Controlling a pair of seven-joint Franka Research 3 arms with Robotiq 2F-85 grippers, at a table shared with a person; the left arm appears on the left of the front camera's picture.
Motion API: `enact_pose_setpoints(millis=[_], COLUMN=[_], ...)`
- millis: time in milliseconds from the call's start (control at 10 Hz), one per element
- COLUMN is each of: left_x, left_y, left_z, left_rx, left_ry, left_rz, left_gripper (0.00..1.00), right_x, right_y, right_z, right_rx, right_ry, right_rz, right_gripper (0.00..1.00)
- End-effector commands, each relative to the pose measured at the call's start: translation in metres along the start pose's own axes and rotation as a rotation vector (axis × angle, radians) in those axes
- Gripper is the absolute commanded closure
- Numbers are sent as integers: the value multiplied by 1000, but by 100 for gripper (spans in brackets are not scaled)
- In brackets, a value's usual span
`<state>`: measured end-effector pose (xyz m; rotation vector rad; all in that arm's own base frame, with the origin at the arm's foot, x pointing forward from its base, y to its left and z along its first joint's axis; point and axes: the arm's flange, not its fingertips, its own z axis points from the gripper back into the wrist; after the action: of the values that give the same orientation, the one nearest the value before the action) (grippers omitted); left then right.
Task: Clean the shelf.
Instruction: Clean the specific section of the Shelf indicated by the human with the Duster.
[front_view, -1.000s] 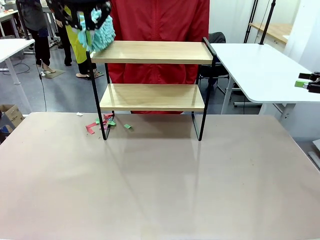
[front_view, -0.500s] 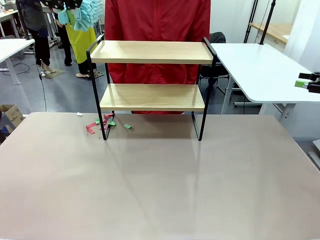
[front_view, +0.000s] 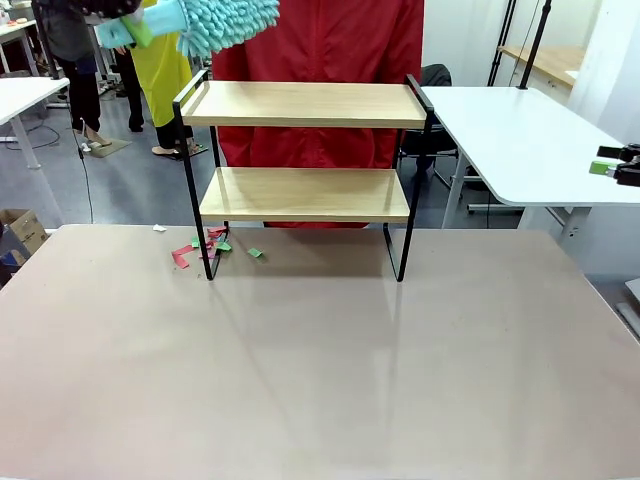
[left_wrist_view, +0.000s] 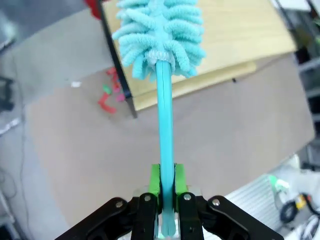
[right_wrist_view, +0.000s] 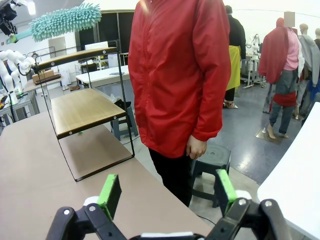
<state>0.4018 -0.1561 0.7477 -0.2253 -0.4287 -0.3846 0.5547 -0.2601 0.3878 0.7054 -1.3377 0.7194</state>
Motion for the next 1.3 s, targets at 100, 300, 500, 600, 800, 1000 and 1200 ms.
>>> enact_pose_setpoints(millis=[100, 300, 500, 600, 800, 1000, 1200], left_x=[-23, -31, -36, -35, -48, -53, -63], left_y=[36, 43, 53, 48, 46, 37, 28], left_z=[11, 13, 11, 11, 9, 1, -25], left_rx=[-183, -274, -334, -321, -337, -399, -419], left_ry=[2, -28, 4, 48, 98, 199, 373], left_rz=[-219, -344, -506, -570, -784, -955, -1017], left_gripper=[87, 87, 87, 87, 87, 87, 87], right_x=[2, 2, 2, 2, 2, 2, 2], right_y=[2, 2, 2, 2, 2, 2, 2], right_z=[-2, -2, -2, -2, -2, -2, -2], right_rx=[1, 1, 1, 1, 1, 1, 1], right_ry=[0, 0, 0, 0, 0, 0, 0], right_rz=[2, 2, 2, 2, 2, 2, 2], right_gripper=[0, 0, 0, 0, 0, 0, 0])
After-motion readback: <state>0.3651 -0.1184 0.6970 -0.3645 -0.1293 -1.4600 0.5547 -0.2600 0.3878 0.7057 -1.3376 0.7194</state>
